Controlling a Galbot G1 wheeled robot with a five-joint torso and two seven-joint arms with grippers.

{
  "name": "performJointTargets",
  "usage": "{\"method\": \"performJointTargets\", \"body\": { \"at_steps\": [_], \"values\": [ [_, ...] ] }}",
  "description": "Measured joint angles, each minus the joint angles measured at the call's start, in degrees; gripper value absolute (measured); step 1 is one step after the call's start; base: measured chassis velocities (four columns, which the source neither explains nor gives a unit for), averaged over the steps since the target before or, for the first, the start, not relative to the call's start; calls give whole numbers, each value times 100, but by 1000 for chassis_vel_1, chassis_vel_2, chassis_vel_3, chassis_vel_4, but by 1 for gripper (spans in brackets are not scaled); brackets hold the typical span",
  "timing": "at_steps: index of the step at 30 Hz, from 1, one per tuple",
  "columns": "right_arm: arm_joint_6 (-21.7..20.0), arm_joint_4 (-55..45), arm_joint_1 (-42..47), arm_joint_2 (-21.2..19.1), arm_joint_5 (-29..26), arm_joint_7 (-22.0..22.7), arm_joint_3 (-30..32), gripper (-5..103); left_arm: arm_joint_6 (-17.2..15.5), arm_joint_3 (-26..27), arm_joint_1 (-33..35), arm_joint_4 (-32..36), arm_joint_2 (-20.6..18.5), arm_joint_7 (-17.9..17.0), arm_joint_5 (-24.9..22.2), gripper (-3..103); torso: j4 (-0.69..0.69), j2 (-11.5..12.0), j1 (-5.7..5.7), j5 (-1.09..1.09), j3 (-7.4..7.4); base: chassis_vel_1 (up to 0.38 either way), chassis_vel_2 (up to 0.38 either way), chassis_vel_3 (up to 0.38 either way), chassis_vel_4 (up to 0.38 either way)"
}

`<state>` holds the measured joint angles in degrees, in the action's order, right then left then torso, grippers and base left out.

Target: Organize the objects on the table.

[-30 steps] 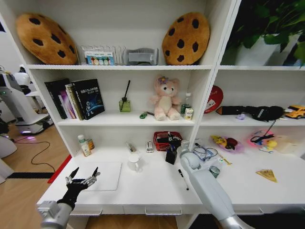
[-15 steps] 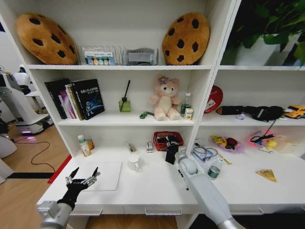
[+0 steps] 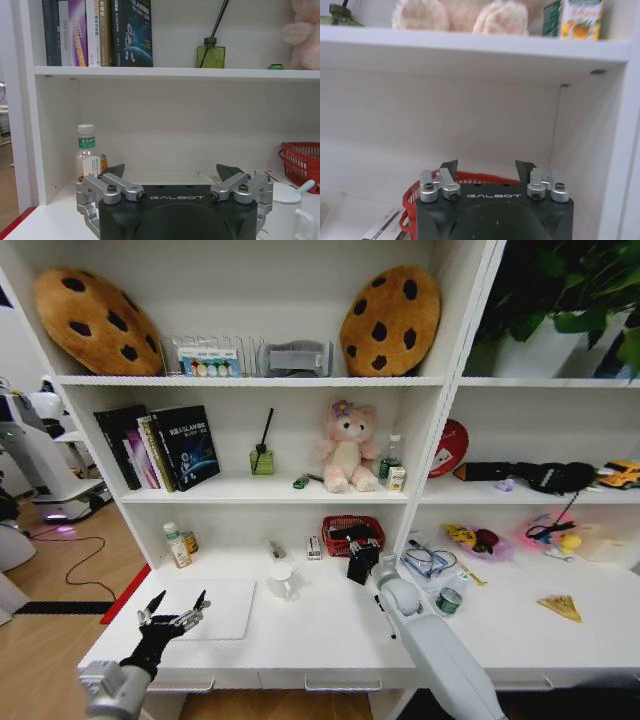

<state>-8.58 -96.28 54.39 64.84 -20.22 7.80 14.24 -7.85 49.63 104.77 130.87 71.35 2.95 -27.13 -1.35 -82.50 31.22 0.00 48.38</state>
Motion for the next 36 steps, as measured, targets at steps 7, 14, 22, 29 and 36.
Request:
{"method": "performJointTargets", "body": {
  "at_steps": [7,14,22,29,36],
  "values": [
    [-165,-1210,1001,-248,-136,307,511,93,0,0,0,0,0,0,0,100,2,0,0,-1,0,0,0,0,0],
    [-1318,-2489,2253,-160,-1123,1808,716,100,0,0,0,0,0,1,0,100,-2,-1,-1,-1,-1,0,0,0,0],
    [-1914,-1813,2241,188,-1649,2293,754,100,0,-1,0,0,0,1,0,100,1,1,0,0,0,0,0,0,0],
    [-2111,-1312,1975,261,-1719,2107,562,97,0,0,0,0,0,1,0,100,0,1,0,-1,0,0,0,0,0],
    [-2207,-1119,1872,210,-1698,1986,425,66,0,0,0,0,0,1,0,100,0,1,0,0,0,0,0,0,0]
  ]
}}
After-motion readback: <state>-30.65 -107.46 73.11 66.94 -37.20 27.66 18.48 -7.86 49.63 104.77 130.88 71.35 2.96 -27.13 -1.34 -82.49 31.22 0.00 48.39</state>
